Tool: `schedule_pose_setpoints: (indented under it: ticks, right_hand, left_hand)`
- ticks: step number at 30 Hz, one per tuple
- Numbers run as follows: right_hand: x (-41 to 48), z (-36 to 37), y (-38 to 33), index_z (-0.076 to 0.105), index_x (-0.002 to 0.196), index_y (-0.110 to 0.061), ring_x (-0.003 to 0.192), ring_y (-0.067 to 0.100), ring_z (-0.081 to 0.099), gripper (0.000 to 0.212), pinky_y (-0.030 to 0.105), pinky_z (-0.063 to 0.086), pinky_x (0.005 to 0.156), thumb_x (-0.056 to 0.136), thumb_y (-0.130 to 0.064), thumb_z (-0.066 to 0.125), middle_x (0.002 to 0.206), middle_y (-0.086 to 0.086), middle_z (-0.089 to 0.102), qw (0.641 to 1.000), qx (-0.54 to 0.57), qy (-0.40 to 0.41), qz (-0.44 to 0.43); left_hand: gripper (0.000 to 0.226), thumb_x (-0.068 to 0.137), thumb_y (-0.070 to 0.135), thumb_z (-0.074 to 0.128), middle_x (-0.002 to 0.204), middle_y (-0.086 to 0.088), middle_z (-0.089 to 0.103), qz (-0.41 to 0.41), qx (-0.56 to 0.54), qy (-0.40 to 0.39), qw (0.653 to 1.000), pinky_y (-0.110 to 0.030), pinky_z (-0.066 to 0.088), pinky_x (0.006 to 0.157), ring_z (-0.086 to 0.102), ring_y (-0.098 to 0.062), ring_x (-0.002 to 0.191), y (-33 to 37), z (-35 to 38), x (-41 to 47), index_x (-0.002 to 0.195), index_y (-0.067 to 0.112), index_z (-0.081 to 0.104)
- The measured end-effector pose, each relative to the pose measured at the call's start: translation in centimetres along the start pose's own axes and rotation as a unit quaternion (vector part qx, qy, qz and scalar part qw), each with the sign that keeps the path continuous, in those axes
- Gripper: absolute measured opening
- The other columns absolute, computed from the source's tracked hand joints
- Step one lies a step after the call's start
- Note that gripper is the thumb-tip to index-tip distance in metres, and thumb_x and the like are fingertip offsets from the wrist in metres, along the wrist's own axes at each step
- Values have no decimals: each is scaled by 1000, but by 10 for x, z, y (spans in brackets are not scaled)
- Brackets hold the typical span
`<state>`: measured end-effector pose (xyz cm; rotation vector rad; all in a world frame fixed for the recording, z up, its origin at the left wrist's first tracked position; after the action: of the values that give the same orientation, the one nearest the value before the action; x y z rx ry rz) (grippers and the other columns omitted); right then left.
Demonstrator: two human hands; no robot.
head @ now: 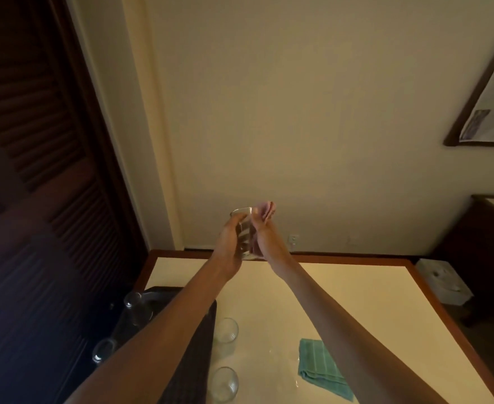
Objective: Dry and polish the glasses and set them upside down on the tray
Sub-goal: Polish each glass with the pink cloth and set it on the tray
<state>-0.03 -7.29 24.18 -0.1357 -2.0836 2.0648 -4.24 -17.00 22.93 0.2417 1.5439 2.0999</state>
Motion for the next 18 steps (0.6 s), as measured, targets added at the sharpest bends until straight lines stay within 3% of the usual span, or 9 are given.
schedule_pose_setpoints:
  ticks: [1, 3, 5, 7, 11, 13, 15, 16, 18]
  right_hand:
    - [-3, 5, -3, 49, 122, -12, 90, 14, 70, 53, 22, 57, 76, 96, -58, 42, 99, 8, 69, 1000, -19, 3, -23]
    - [-8, 14, -4, 39, 126, -9, 71, 10, 67, 76, 20, 55, 66, 85, -73, 42, 84, 3, 63, 998, -32, 5, -53]
    - [-12, 20, 3, 32, 134, -16, 81, 19, 69, 83, 31, 59, 70, 82, -81, 40, 96, 12, 61, 997, -23, -5, -67]
    - [-18, 25, 11, 28, 143, -21, 101, 24, 69, 71, 33, 60, 75, 92, -71, 35, 119, 16, 59, 996, -1, -14, -84]
    - [-20, 17, 17, 6, 157, -29, 68, 10, 70, 60, 25, 55, 50, 105, -48, 30, 138, 23, 49, 963, -215, 60, -154]
    - [-17, 11, 9, 2, 159, -29, 106, 15, 69, 63, 32, 62, 77, 105, -47, 30, 160, 12, 27, 928, -305, 97, -189]
    - [-10, 9, -6, 4, 159, -23, 141, 13, 36, 63, 28, 40, 110, 106, -45, 31, 166, 5, 14, 912, -336, 127, -196]
    - [-7, 9, -15, 8, 159, -22, 142, 7, 27, 62, 23, 33, 112, 106, -44, 32, 165, 3, 17, 915, -330, 136, -190]
    - [-3, 10, -29, 30, 152, -24, 131, 1, 44, 53, 21, 43, 103, 105, -49, 31, 150, 0, 45, 938, -251, 140, -193]
  left_hand:
    - [53, 105, 52, 41, 123, -16, 72, -12, -14, 5, 1000, -47, 55, 100, 68, -32, 117, 1, 1, -1, 126, 14, 71]
    - [62, 106, 58, 35, 123, -18, 72, -35, -38, 24, 998, -50, 53, 105, 68, -33, 117, 4, -1, -3, 124, 12, 72]
    - [62, 106, 56, 37, 117, -20, 74, -49, -64, 42, 996, -47, 56, 101, 71, -33, 112, 10, -3, -3, 120, 7, 72]
    - [56, 107, 50, 41, 102, -17, 77, -53, -81, 44, 994, -40, 59, 88, 73, -29, 99, 16, -6, -1, 110, 5, 74]
    - [55, 104, 52, 49, 123, -16, 73, -69, -100, 33, 992, -47, 52, 102, 67, -32, 119, 18, -5, -1, 124, 7, 73]
    - [50, 104, 48, 49, 131, -14, 70, -61, -103, 38, 992, -49, 53, 104, 64, -32, 125, 17, -3, 0, 129, 11, 71]
    - [44, 108, 39, 42, 132, -14, 70, -46, -103, 38, 993, -48, 55, 103, 65, -31, 124, 17, 1, -2, 129, 13, 70]
    - [43, 109, 37, 40, 129, -13, 71, -37, -106, 34, 993, -47, 56, 101, 66, -30, 122, 19, 4, -5, 130, 13, 69]
    - [40, 109, 36, 41, 124, -11, 73, -20, -104, 20, 994, -42, 60, 90, 69, -27, 116, 22, 10, -10, 131, 14, 68]
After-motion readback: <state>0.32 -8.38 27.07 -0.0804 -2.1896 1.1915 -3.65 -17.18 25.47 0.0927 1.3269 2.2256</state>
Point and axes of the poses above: each hand's wrist, its own x-axis towards the middle knuckle, its own z-axis out of the palm, y = z × x, the point moved 2 cm from there along x, towards the middle knuckle
